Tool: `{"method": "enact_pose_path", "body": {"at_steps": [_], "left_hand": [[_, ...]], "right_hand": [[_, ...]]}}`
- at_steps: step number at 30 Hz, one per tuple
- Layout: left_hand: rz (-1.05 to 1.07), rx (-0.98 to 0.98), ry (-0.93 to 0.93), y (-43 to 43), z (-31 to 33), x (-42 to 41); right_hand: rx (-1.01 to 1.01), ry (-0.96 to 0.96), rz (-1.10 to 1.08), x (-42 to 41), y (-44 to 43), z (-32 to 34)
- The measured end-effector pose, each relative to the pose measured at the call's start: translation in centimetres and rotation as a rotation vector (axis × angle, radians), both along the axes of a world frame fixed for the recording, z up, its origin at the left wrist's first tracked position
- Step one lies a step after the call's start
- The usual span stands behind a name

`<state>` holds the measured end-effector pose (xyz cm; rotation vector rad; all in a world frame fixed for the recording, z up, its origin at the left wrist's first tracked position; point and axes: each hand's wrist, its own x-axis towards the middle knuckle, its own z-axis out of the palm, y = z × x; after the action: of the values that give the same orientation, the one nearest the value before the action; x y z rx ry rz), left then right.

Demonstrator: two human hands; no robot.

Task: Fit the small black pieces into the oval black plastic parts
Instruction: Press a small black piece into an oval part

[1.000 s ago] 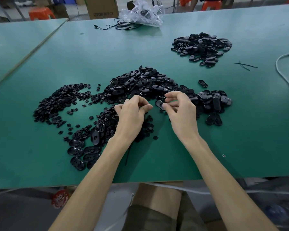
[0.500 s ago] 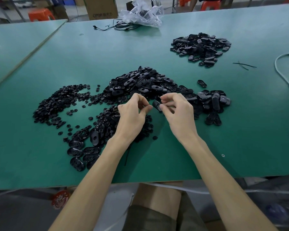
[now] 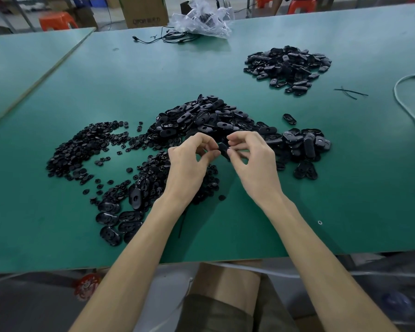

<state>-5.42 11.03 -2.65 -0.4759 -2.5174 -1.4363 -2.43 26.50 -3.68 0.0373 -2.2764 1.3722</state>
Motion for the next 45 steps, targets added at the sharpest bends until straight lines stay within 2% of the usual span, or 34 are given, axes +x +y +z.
{"method": "enact_pose_path", "body": {"at_steps": [7,13,17,27,45], "left_hand": [[-0.014,0.020,-0.010,0.02,0.05,-0.13],[-0.045,0.298,-0.226,-0.31,0.40,-0.54],[-0.042,0.365,-0.269,-0.48,0.34,-0.64],[-0.055,0.331,-0.263,-0.47,0.20,-0.60],[-0.074,0.177,-0.136,-0.20,0.01,-0.49]], "right_hand": [[-0.027,0.023,0.007,0.21,-0.08,0.26],[-0.082,0.045,-0.006,0.27,-0.10,0.28],[-0.102,0.053,-0.031,0.17,0.05,0.20],[-0.081,0.068,-0.034,0.11,0.01,0.02],[-0.069,0.058,0.040,0.49,-0.16,0.24]]}}
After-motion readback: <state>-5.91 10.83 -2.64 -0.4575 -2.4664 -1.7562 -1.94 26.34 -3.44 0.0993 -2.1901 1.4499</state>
